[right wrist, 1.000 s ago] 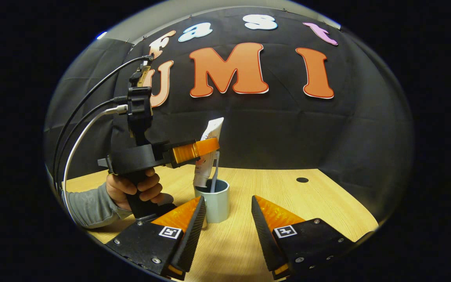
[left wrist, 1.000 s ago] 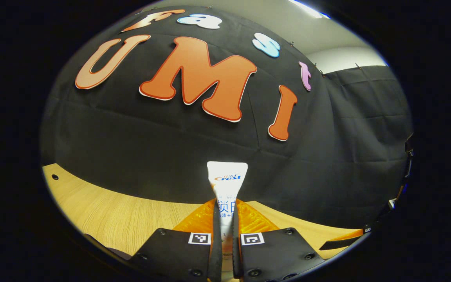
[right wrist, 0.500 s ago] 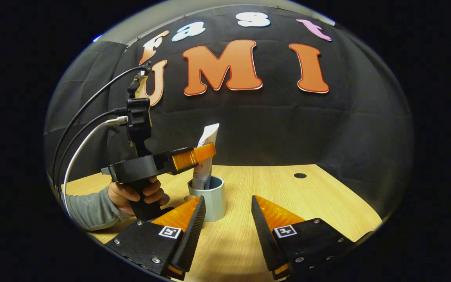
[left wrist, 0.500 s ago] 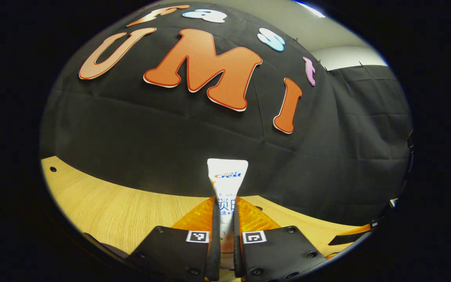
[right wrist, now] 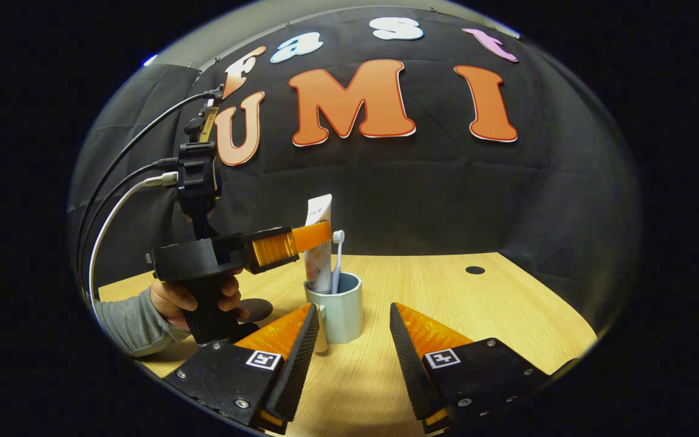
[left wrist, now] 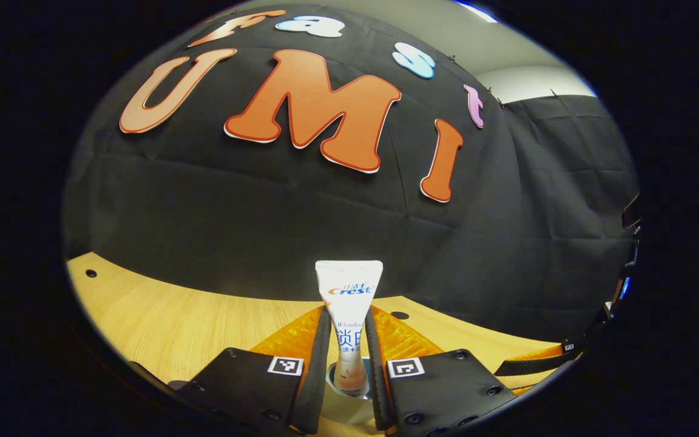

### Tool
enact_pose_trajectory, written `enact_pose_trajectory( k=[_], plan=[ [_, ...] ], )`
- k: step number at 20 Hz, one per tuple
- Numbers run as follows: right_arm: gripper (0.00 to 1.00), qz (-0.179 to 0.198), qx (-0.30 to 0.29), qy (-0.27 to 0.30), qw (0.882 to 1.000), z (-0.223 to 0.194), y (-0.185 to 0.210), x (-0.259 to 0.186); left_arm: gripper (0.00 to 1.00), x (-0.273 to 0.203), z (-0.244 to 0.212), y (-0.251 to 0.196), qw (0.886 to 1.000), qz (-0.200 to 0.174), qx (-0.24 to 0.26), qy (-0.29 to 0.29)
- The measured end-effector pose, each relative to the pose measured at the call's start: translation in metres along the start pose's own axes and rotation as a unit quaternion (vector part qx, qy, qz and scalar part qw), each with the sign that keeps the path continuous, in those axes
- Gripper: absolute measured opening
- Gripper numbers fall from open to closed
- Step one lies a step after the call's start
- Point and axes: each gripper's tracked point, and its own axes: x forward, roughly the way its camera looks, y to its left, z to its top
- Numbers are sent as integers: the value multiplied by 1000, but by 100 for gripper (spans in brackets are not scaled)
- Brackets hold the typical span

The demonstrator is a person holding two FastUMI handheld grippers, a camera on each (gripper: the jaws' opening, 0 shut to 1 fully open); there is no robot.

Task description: Put the toothbrush and toothpaste on the desktop into the cup, then pick up the cup and place it on the coaster on the desktop.

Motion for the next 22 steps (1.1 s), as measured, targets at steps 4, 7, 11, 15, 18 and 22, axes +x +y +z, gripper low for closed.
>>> enact_pose_trajectory(
  k=[4, 7, 11, 15, 18, 22],
  plan=[
    [71, 8, -7, 3, 1000, 4, 14, 3, 77, -6, -10, -7, 999, -15, 24, 31],
    [71, 8, -12, 8, 1000, 2, 19, 2, 76, -11, -3, -19, 998, -48, 4, 28],
    [72, 5, -13, 22, 1000, -3, 21, 7, 93, -18, 7, -19, 998, -55, 9, 25],
    [73, 8, -14, 34, 999, -9, 26, 14, 92, -28, 19, -9, 999, -51, 4, 11],
    [74, 8, -12, 46, 999, -13, 28, 22, 91, -34, 21, 4, 999, -40, 4, 9],
    [74, 6, -9, 59, 998, -11, 31, 32, 93, -51, 34, 19, 1000, -26, 8, 1]
  ],
)
